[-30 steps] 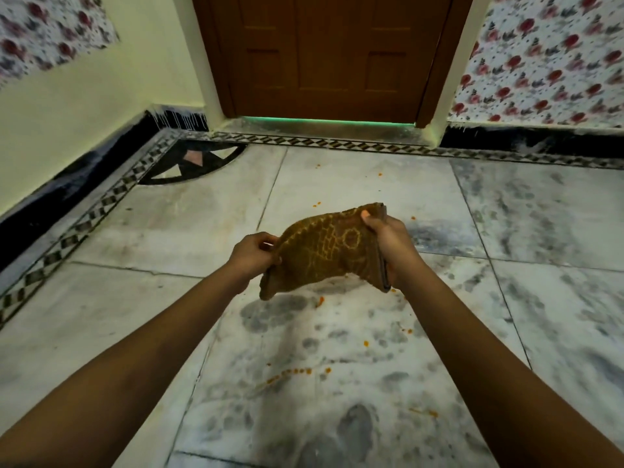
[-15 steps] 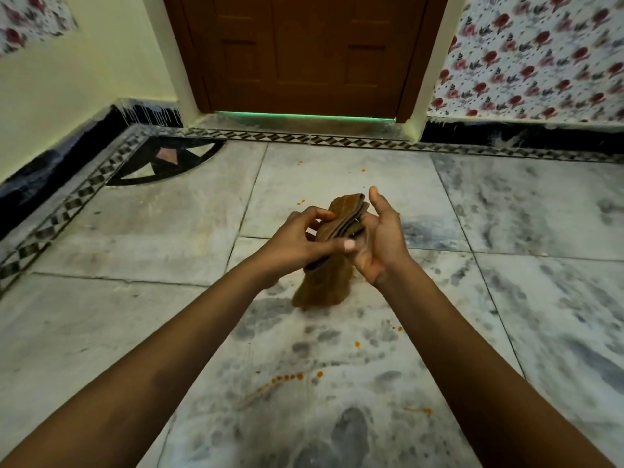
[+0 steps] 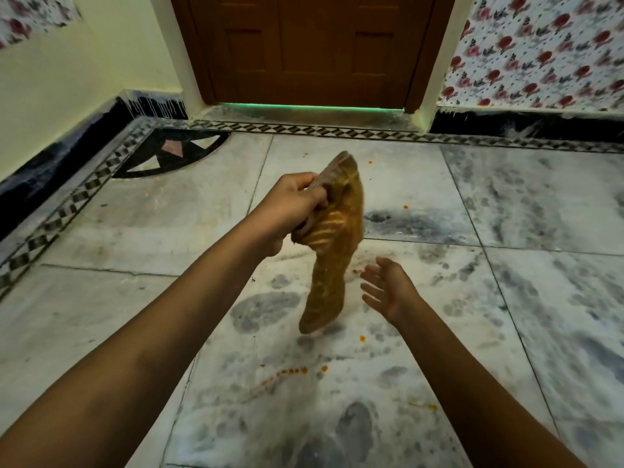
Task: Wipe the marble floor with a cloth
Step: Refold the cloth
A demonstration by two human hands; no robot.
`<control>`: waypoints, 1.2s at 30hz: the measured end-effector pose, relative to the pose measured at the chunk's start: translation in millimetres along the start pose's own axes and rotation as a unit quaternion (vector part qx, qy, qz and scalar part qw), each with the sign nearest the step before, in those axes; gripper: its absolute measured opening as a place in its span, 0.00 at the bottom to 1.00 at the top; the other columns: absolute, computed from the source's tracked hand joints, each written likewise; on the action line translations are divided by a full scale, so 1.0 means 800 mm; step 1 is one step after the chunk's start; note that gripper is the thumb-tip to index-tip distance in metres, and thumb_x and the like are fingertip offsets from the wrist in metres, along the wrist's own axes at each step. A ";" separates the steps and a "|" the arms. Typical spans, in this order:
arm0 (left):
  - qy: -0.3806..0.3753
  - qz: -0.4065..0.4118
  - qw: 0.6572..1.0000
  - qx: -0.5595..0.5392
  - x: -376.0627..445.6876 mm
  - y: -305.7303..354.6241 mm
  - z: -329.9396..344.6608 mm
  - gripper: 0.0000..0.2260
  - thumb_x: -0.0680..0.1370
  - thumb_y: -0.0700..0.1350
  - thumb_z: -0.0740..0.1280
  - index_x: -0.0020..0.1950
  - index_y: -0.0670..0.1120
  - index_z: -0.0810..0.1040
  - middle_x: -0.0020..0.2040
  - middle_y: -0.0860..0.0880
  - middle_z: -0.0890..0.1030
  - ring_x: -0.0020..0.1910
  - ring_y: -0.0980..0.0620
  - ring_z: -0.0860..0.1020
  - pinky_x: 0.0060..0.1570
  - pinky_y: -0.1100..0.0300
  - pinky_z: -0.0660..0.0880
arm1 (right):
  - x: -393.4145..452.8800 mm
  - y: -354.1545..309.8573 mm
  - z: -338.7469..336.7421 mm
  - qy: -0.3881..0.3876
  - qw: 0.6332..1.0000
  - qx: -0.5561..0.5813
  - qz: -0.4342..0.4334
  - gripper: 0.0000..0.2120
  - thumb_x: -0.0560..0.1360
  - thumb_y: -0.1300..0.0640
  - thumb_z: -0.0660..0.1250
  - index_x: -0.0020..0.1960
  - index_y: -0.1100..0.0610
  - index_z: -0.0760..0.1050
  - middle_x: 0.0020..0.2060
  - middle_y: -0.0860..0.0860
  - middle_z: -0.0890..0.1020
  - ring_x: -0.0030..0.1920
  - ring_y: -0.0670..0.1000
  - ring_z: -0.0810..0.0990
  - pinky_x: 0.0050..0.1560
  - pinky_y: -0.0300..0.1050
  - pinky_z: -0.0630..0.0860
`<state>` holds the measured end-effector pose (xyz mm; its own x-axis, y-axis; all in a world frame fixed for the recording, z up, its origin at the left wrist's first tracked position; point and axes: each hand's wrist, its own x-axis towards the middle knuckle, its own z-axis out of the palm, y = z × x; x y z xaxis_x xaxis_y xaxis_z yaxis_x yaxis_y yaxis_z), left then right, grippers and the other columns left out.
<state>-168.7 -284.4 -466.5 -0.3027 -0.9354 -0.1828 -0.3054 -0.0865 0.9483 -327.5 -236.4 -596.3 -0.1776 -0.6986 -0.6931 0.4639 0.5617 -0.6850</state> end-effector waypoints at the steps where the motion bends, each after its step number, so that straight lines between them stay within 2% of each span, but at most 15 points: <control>1: -0.020 0.005 0.999 -0.044 -0.004 0.009 0.001 0.08 0.77 0.36 0.59 0.48 0.44 0.77 0.38 0.47 0.77 0.36 0.51 0.77 0.35 0.62 0.73 | 0.003 0.007 -0.004 0.005 1.000 -0.010 0.021 0.20 0.80 0.46 0.55 0.63 0.59 0.71 0.61 0.55 0.76 0.60 0.55 0.73 0.58 0.49 0.67; 4: -0.048 0.023 0.987 -0.151 -0.008 0.028 0.000 0.09 0.77 0.36 0.59 0.43 0.46 0.76 0.35 0.50 0.78 0.32 0.54 0.78 0.33 0.64 0.74 | 0.006 0.020 -0.005 -0.054 0.993 0.077 0.068 0.25 0.79 0.41 0.52 0.62 0.59 0.73 0.53 0.57 0.79 0.53 0.56 0.76 0.56 0.51 0.71; 6: -0.033 0.018 0.982 -0.183 -0.004 0.031 -0.007 0.09 0.76 0.36 0.58 0.43 0.46 0.75 0.36 0.48 0.77 0.34 0.53 0.76 0.34 0.63 0.73 | 0.007 0.023 -0.001 -0.116 0.975 0.180 0.063 0.28 0.78 0.39 0.50 0.64 0.57 0.73 0.58 0.60 0.78 0.55 0.60 0.77 0.52 0.54 0.75; 9: 0.013 -0.044 0.976 -0.212 0.007 0.014 -0.025 0.08 0.76 0.37 0.57 0.46 0.45 0.75 0.41 0.46 0.77 0.38 0.50 0.77 0.39 0.59 0.74 | 0.015 0.022 -0.006 -0.152 0.946 0.287 0.020 0.30 0.76 0.35 0.51 0.66 0.54 0.72 0.62 0.61 0.77 0.58 0.63 0.77 0.56 0.59 0.76; 11: 0.039 -0.090 0.972 -0.212 0.014 -0.006 -0.040 0.08 0.77 0.39 0.57 0.48 0.44 0.75 0.43 0.45 0.78 0.39 0.49 0.78 0.40 0.57 0.75 | 0.013 0.019 -0.013 -0.174 0.940 0.294 0.002 0.32 0.73 0.32 0.54 0.63 0.55 0.75 0.59 0.61 0.79 0.55 0.63 0.80 0.54 0.62 0.76; 13: 0.057 -0.117 0.979 -0.156 0.020 -0.031 -0.053 0.07 0.78 0.42 0.60 0.53 0.45 0.76 0.46 0.44 0.80 0.42 0.49 0.79 0.40 0.57 0.76 | 0.004 0.018 -0.020 -0.200 0.945 0.259 0.005 0.35 0.69 0.31 0.59 0.62 0.58 0.75 0.59 0.61 0.79 0.59 0.63 0.78 0.58 0.64 0.73; 15: 0.070 -0.129 0.985 -0.090 0.022 -0.057 -0.060 0.11 0.77 0.44 0.64 0.60 0.46 0.75 0.52 0.44 0.80 0.47 0.47 0.79 0.40 0.57 0.76 | -0.003 0.020 -0.019 -0.209 0.955 0.212 0.006 0.34 0.67 0.36 0.66 0.62 0.60 0.75 0.59 0.62 0.79 0.58 0.62 0.78 0.55 0.62 0.76; 17: 0.085 -0.136 0.986 -0.046 0.022 -0.077 -0.060 0.14 0.76 0.43 0.67 0.62 0.46 0.74 0.52 0.44 0.79 0.47 0.47 0.79 0.39 0.58 0.76 | -0.005 0.026 -0.012 -0.179 0.973 0.142 0.002 0.31 0.65 0.49 0.74 0.64 0.62 0.73 0.58 0.62 0.79 0.55 0.61 0.80 0.47 0.56 0.81; 19: 0.092 -0.131 0.987 -0.008 0.020 -0.089 -0.054 0.11 0.76 0.41 0.66 0.58 0.47 0.74 0.49 0.45 0.79 0.44 0.49 0.78 0.38 0.59 0.75 | -0.005 0.029 -0.005 -0.108 0.990 0.091 0.005 0.25 0.70 0.61 0.70 0.65 0.64 0.71 0.58 0.62 0.79 0.49 0.58 0.81 0.41 0.51 0.81; 21: 0.088 -0.118 0.989 0.029 0.018 -0.096 -0.045 0.07 0.77 0.41 0.65 0.55 0.48 0.75 0.49 0.45 0.79 0.44 0.49 0.78 0.40 0.59 0.75 | -0.003 0.026 0.001 -0.049 0.997 0.061 0.002 0.20 0.75 0.64 0.65 0.66 0.65 0.69 0.60 0.63 0.77 0.47 0.58 0.80 0.37 0.49 0.81; 24: 0.055 -0.101 0.992 0.054 0.016 -0.103 -0.023 0.06 0.78 0.42 0.64 0.52 0.51 0.77 0.51 0.45 0.81 0.50 0.47 0.79 0.48 0.56 0.76 | -0.001 0.016 0.014 -0.014 0.998 0.067 0.008 0.19 0.79 0.59 0.61 0.68 0.64 0.67 0.61 0.62 0.76 0.57 0.61 0.78 0.46 0.54 0.77; 26: 0.027 -0.088 0.994 0.066 0.013 -0.106 -0.002 0.07 0.78 0.43 0.63 0.52 0.52 0.78 0.53 0.46 0.81 0.52 0.47 0.79 0.54 0.52 0.76 | -0.008 0.010 0.028 -0.022 0.996 0.089 0.013 0.18 0.80 0.58 0.59 0.67 0.64 0.67 0.62 0.62 0.76 0.59 0.61 0.77 0.50 0.54 0.74; 30: -0.001 -0.052 0.996 0.076 0.005 -0.109 0.041 0.13 0.80 0.46 0.60 0.62 0.54 0.76 0.62 0.48 0.78 0.60 0.47 0.76 0.62 0.48 0.72 | -0.020 0.002 0.053 -0.040 0.991 0.127 -0.006 0.15 0.81 0.56 0.57 0.63 0.63 0.71 0.51 0.60 0.79 0.45 0.56 0.78 0.49 0.55 0.74; 33: -0.010 -0.036 0.998 0.060 -0.002 -0.109 0.058 0.15 0.81 0.47 0.58 0.66 0.58 0.73 0.63 0.49 0.78 0.60 0.48 0.76 0.61 0.48 0.73 | -0.025 -0.008 0.059 -0.059 0.988 0.139 -0.019 0.20 0.80 0.48 0.56 0.62 0.63 0.73 0.48 0.59 0.79 0.47 0.57 0.78 0.58 0.59 0.73; 36: -0.027 -0.033 0.999 0.021 -0.004 -0.107 0.058 0.15 0.81 0.50 0.58 0.67 0.58 0.72 0.64 0.52 0.77 0.61 0.53 0.75 0.63 0.53 0.71 | -0.036 -0.022 0.056 -0.142 0.975 0.170 -0.016 0.31 0.77 0.36 0.53 0.57 0.63 0.75 0.49 0.60 0.79 0.54 0.60 0.77 0.62 0.61 0.69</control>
<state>-183.3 -258.0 -559.1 -0.3295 -0.9079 -0.2590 -0.3639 -0.1310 0.9222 -291.5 -246.2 -554.7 0.0277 -0.8348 -0.5498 0.7317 0.3917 -0.5579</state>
